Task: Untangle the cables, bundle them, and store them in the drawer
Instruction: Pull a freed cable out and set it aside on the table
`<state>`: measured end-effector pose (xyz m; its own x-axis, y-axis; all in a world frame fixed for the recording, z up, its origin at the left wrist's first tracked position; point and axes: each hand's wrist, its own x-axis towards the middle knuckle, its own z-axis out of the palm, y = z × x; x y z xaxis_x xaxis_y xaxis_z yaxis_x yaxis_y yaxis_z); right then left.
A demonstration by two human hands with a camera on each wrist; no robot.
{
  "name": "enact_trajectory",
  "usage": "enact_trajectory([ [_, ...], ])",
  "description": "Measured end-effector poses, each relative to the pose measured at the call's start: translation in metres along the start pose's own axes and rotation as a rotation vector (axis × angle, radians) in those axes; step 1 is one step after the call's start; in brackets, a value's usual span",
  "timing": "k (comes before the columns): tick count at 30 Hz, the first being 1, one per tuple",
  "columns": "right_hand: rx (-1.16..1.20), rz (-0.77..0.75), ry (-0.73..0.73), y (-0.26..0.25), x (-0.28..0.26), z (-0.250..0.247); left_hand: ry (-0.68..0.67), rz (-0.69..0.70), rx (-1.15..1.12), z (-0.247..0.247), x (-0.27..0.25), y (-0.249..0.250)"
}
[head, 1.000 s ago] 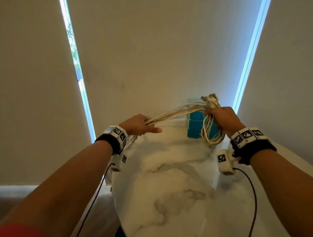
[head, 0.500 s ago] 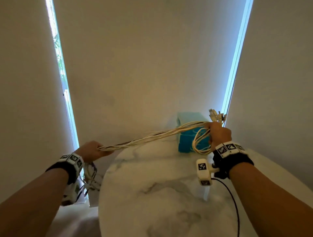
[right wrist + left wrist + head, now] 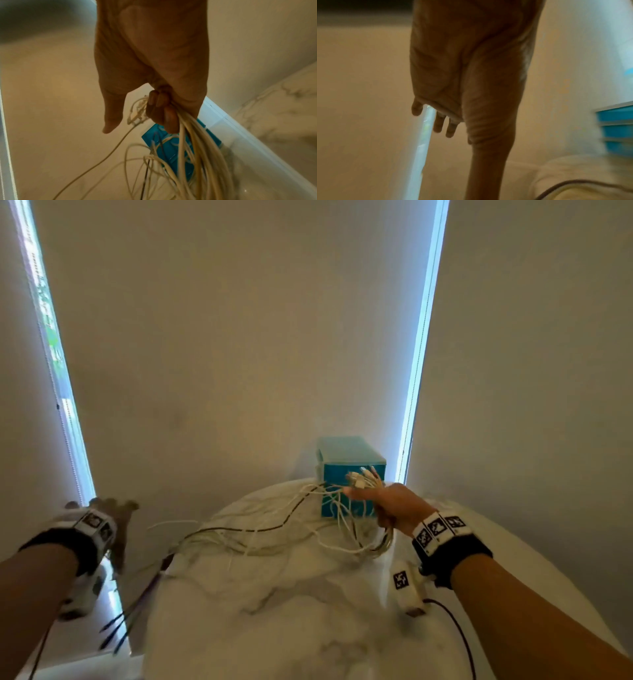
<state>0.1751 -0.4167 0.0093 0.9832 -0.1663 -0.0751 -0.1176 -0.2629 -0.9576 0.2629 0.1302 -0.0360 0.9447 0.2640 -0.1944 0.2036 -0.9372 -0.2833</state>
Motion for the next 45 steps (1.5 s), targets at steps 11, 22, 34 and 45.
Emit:
enact_trajectory([
  [11, 0.824, -0.148, -0.076, -0.035, -0.044, 0.022, 0.281, 1.120, -0.629, -0.178, -0.206, 0.267],
  [22, 1.097, -0.119, -0.079, -0.026, -0.046, -0.007, 0.060, 0.956, -0.563, -0.123, -0.168, 0.269],
  [34, 1.097, -0.317, -0.216, -0.071, -0.046, 0.019, 0.985, 0.582, -0.066, -0.188, -0.091, 0.122],
  [45, 0.790, -0.184, -0.047, 0.001, -0.042, -0.017, 0.472, 0.067, 0.032, -0.069, -0.061, 0.069],
])
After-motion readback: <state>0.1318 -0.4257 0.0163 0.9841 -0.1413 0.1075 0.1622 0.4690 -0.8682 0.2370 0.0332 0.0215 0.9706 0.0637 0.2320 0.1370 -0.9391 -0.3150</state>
